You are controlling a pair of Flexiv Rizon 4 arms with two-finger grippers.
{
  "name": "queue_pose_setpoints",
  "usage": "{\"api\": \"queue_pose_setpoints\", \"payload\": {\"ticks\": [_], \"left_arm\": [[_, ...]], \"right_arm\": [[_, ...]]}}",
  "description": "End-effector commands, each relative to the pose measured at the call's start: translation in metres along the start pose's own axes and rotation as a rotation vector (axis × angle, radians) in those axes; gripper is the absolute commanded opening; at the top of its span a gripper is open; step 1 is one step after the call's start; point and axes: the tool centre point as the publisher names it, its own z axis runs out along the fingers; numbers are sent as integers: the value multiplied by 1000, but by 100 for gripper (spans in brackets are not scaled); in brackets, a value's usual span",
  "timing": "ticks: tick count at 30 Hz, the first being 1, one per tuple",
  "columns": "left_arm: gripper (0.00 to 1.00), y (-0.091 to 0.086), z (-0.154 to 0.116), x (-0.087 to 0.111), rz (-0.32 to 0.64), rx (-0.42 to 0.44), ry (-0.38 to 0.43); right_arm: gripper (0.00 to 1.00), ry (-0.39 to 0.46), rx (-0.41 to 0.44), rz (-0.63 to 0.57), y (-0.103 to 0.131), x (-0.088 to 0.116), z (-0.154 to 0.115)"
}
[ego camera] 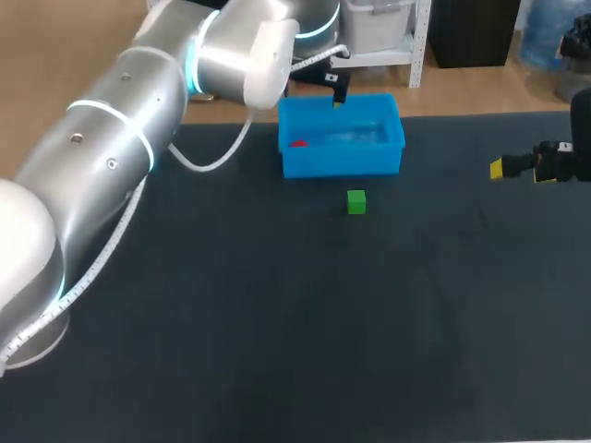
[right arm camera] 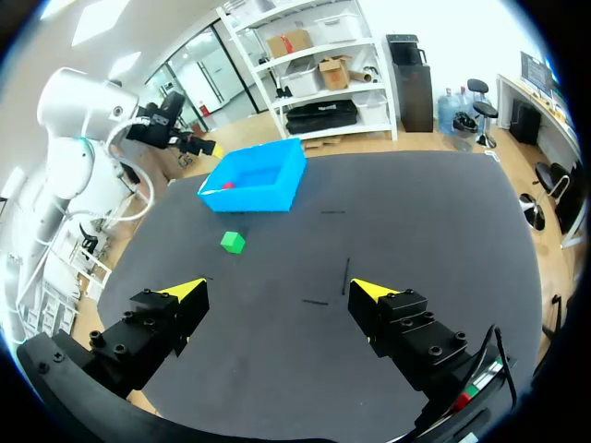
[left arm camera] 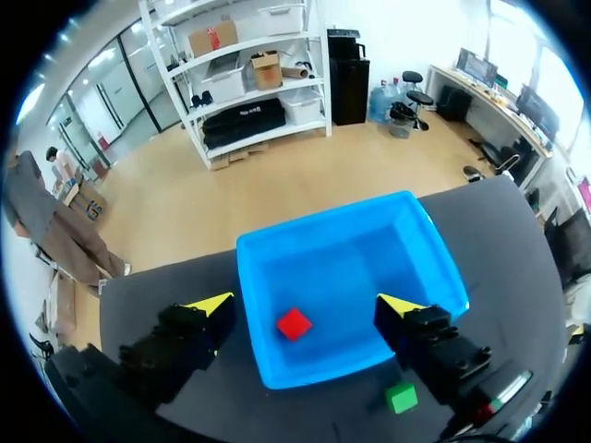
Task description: Use the left arm to pick the red cube and place it into the blue plastic box first, then use the right arm to grasp the green cube and put it into the same blue plastic box after the first action is fully finished.
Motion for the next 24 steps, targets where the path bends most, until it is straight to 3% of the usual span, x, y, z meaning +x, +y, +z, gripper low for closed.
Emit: {"api": "queue_pose_setpoints", "payload": {"ticks": [1,24], "left_arm": [[100,1,-9,0,7,17,101],[100,9,-67,34,-21,193,-31]], "right_arm": [[100,1,-1,-1,0,0,0],[100,1,-1,-1,0,0,0]]}}
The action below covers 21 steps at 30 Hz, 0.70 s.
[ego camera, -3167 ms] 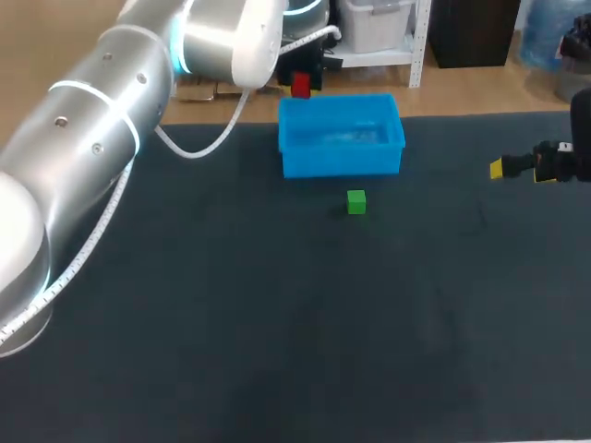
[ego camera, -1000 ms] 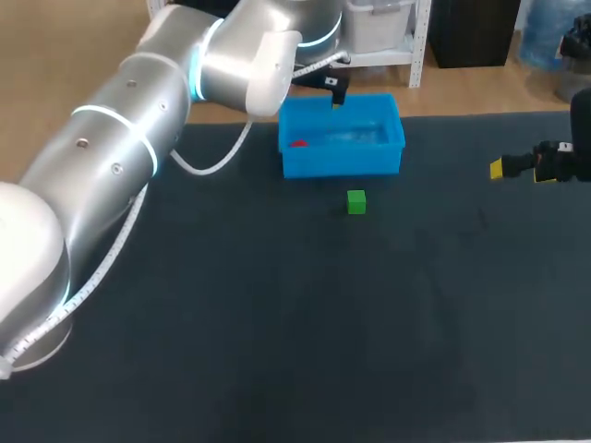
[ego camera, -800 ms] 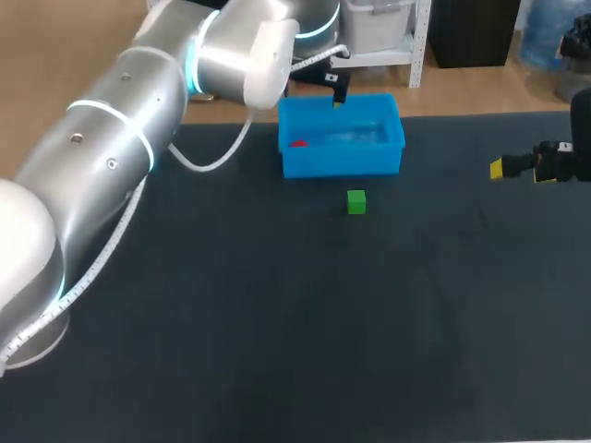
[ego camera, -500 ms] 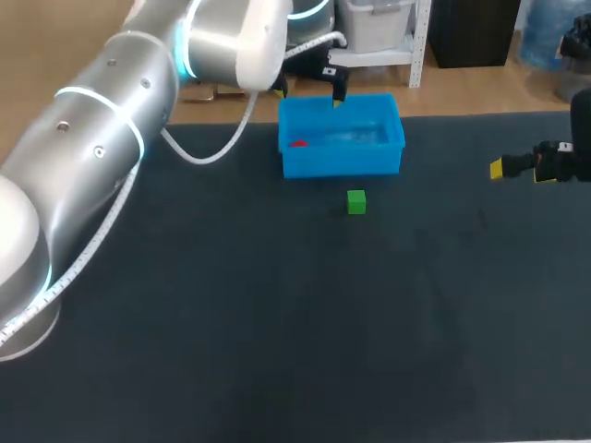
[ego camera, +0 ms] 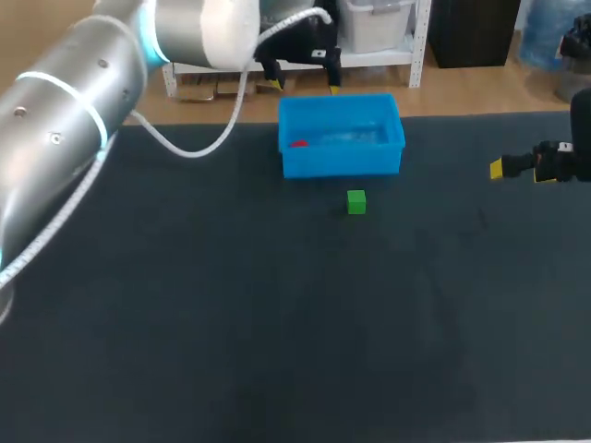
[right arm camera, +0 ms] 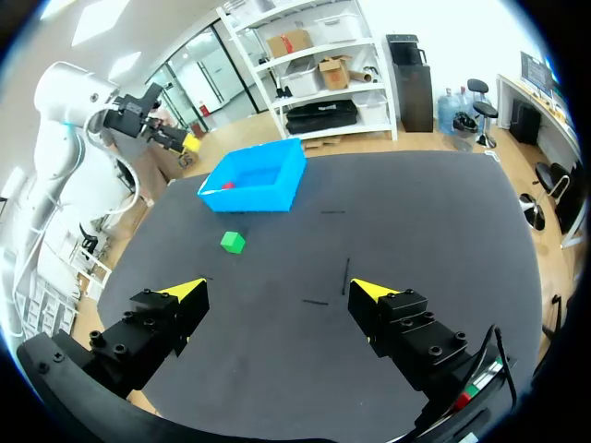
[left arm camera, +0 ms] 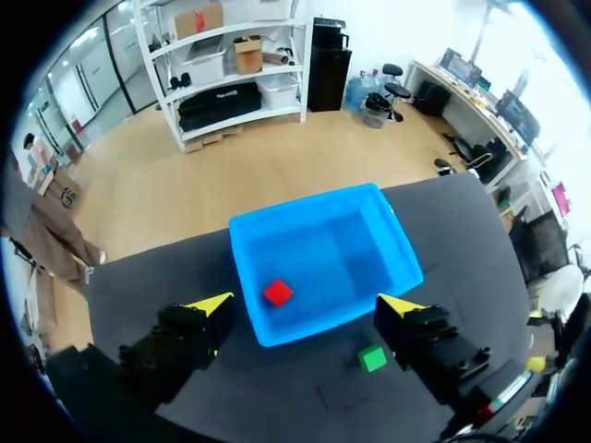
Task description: Use the left arm to pick the red cube and place it into the blue plastic box first, then use the right arm to grasp the green cube and put it into the same blue plastic box after the first action is fully finished.
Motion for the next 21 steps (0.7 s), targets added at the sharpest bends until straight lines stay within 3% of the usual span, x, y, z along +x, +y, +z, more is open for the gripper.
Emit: {"api": "queue_pose_setpoints", "payload": {"ticks": [1,21], "left_arm": [[100,5,-15,30,7,36,-117],[100,2,-34,69,40,118,-185]], "right_arm": [[100,1,-1,-1,0,0,0],[100,1,-1,-1,0,0,0]]}}
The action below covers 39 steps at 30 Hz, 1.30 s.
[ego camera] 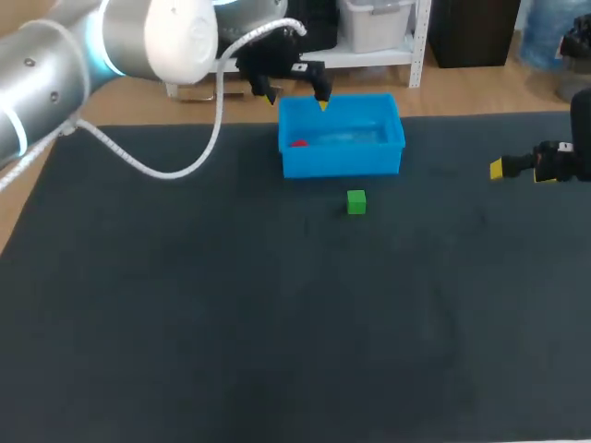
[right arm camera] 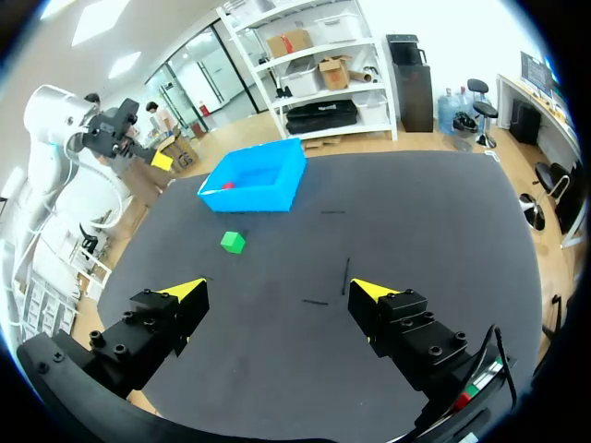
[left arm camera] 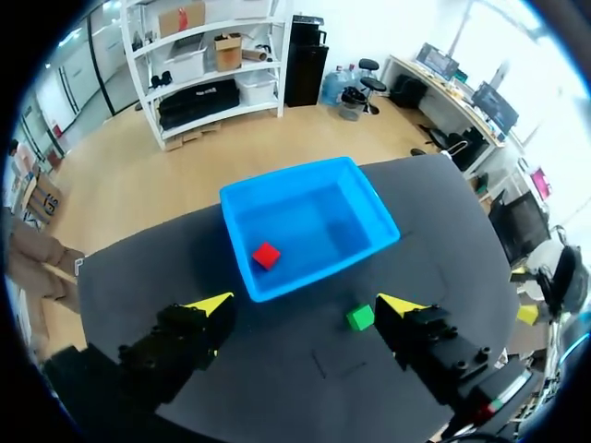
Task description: Use the left arm to pick the red cube and place it into the blue plastic box first, then use the right arm to grasp the green cube and put it into the same blue plastic box after the first action is fully finished.
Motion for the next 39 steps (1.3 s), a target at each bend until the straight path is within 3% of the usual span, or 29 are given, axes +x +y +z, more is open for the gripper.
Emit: {"api": "queue_pose_setpoints", "payload": {"ticks": [1,18,27,34,39], "left_arm": [[100,3,-7,20,3,15,-205],[100,0,-27,39,45,72,-283],[100,3,-33,56,61,104,-272],[100,7,-37,71,67,218,-245],[100,12,-35,77,84,231,-236]], "right_arm": [[100,1,-1,-1,0,0,0],[100,1,-1,-1,0,0,0],[100,1,-1,-1,0,0,0],[100,1,-1,-1,0,0,0],[100,1,-1,-1,0,0,0]]}}
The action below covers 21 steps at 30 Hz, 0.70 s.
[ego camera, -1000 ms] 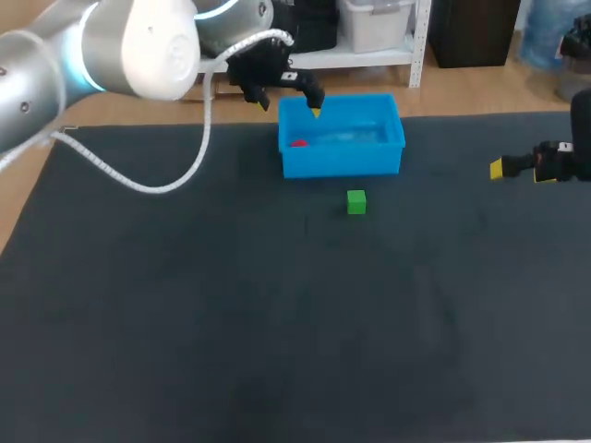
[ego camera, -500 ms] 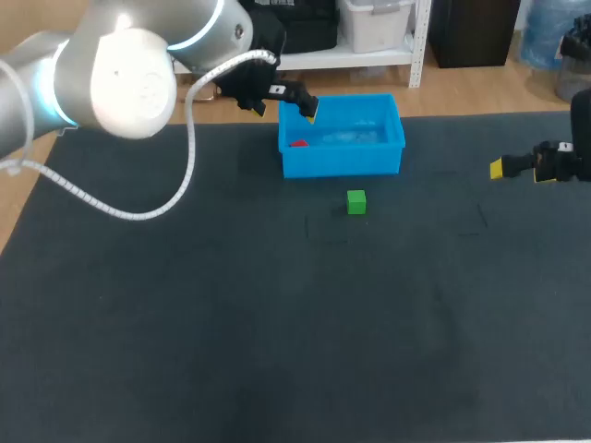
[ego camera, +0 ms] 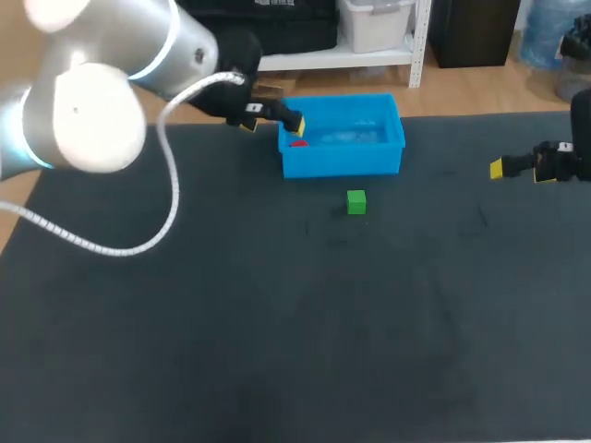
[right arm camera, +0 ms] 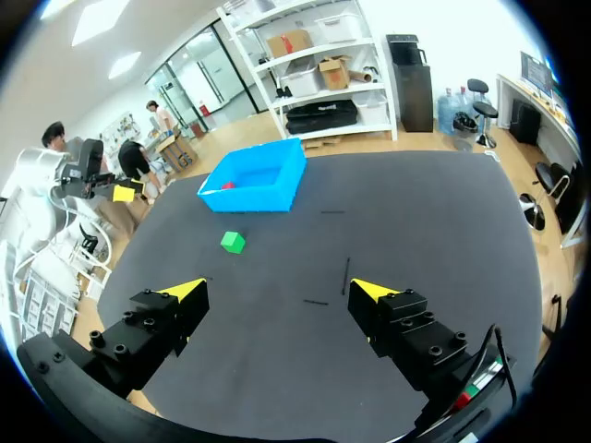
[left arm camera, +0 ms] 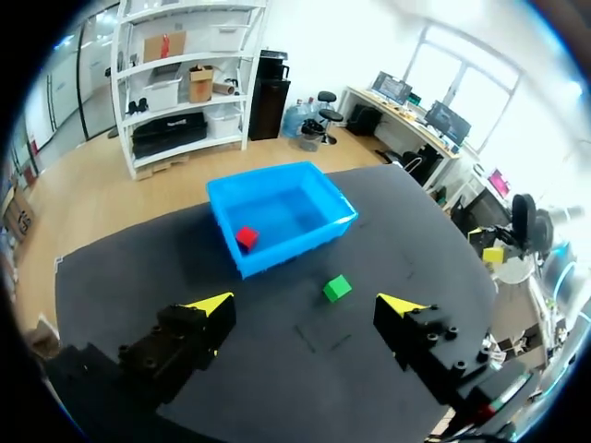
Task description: Use the left arm to pick the red cube and place it into the blue plastic box first, then use the right arm to grasp the green cube and put it into the same blue plastic box after the first action is fully finished.
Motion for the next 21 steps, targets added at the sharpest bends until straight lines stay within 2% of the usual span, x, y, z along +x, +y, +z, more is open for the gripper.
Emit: {"api": "queue_pose_setpoints", "payload": {"ticks": [1,21], "left_arm": [[100,7,-3,9,13,41,-40],[100,13,-6,21,44,85,-26]], "right_arm": [[100,1,-1,-1,0,0,0],[100,1,-1,-1,0,0,0]]}}
